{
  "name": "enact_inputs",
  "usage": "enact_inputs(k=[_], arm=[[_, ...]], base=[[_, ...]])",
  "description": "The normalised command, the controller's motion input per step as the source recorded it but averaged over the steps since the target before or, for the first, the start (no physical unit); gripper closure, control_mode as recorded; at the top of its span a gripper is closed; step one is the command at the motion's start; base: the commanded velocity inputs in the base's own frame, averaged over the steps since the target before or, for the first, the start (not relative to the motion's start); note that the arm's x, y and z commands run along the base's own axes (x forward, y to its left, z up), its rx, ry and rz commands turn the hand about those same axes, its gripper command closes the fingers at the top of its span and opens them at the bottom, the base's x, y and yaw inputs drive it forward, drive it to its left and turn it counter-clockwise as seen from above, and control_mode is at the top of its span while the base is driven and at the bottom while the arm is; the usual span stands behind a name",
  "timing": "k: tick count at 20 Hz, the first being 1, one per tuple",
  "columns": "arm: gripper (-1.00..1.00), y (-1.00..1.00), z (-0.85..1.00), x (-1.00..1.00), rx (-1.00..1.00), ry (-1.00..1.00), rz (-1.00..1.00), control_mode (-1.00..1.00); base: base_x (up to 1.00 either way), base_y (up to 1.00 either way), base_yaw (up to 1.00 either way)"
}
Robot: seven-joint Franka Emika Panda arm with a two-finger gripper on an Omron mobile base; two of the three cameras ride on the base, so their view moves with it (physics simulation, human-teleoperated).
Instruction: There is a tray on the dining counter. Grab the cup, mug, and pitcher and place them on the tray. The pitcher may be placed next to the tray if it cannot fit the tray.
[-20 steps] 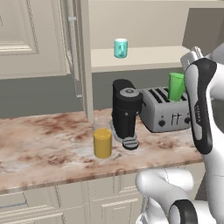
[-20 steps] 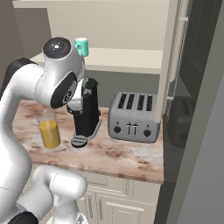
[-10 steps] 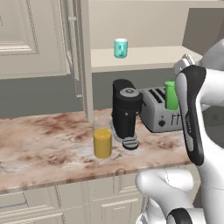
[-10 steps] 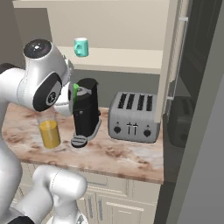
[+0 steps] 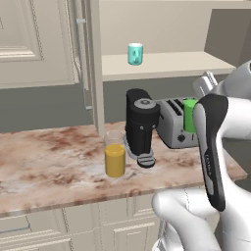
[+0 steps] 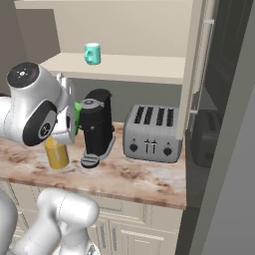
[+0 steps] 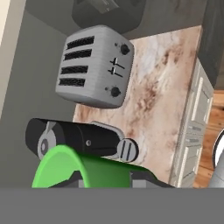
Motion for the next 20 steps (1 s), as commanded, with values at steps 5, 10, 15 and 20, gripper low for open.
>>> enact_inputs(k=[5, 10, 15, 20], arm=[[1.00, 0.00, 0.00, -0.05, 0.00, 0.00, 0.00, -1.00], [1.00, 0.00, 0.00, 0.00, 0.00, 0.00, 0.00, 1.00], [1.00, 0.00, 0.00, 0.00, 0.00, 0.00, 0.00, 1.00], [1.00, 0.00, 0.00, 0.00, 0.00, 0.00, 0.00, 1.00]], base=[[0.00, 0.00, 0.00], [0.00, 0.00, 0.00], [0.00, 0.00, 0.00], [-0.31, 0.04, 0.18]])
